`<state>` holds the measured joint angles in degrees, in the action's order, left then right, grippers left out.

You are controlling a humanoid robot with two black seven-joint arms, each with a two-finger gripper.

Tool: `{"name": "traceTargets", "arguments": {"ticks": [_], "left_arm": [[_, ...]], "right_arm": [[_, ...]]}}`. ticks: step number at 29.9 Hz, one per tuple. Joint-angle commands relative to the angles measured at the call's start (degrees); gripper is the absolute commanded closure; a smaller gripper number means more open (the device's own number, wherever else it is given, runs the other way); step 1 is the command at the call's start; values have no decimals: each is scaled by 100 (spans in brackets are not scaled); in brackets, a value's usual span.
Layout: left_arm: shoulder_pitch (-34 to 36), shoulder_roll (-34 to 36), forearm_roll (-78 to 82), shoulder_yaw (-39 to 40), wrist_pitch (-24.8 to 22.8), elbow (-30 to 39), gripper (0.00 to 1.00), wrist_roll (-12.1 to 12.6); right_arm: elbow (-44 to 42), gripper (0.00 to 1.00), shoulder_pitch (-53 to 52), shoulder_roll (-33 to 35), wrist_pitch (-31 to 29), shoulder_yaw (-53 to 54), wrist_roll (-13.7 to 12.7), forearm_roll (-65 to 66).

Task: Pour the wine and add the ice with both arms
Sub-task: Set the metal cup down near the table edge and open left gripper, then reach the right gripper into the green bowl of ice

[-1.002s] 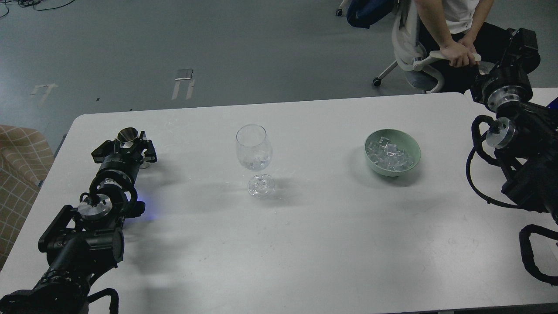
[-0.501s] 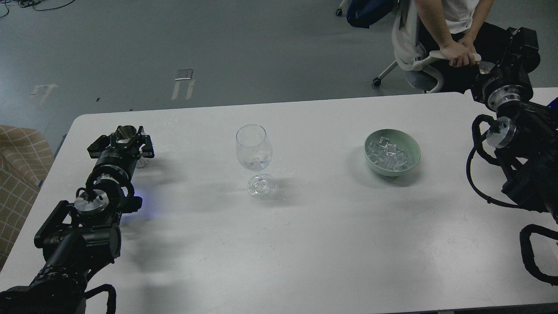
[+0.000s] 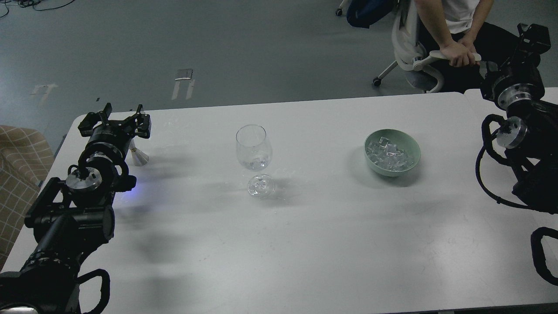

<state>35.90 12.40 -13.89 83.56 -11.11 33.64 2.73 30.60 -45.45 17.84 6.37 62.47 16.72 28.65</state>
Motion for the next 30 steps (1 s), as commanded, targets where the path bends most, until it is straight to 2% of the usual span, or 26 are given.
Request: {"name": "traceTargets", "arguments": {"ticks": [1, 7, 13, 16, 18, 22, 27, 30], "left_arm": [[14, 130, 9, -24, 135, 335, 6, 17], [-4, 315, 62, -173, 329, 854, 4, 52], [277, 631, 808, -911, 136, 1022, 4, -9], [418, 658, 1731, -1140, -268, 926, 4, -36], [435, 614, 2021, -1149, -321, 925, 4, 8], [584, 640, 2521, -1324, -365, 952, 4, -53], [726, 693, 3260, -1368, -391, 917, 4, -308], [620, 605, 3928, -1403, -392, 943, 4, -440]], "right_arm": [[112, 0, 1, 61, -110, 2, -2, 0], [604, 0, -8, 272, -119, 2, -2, 18], [1333, 0, -148, 975, -128, -577, 7, 386], [1606, 0, -526, 1414, -128, -1323, 59, 904], [1668, 0, -640, 1590, -128, -1824, 139, 1370], [1896, 0, -790, 1731, -128, -2545, 314, 2361], [2266, 0, -781, 2074, -128, -2880, 315, 3461], [2257, 0, -790, 2092, -128, -3503, 315, 4761]]}}
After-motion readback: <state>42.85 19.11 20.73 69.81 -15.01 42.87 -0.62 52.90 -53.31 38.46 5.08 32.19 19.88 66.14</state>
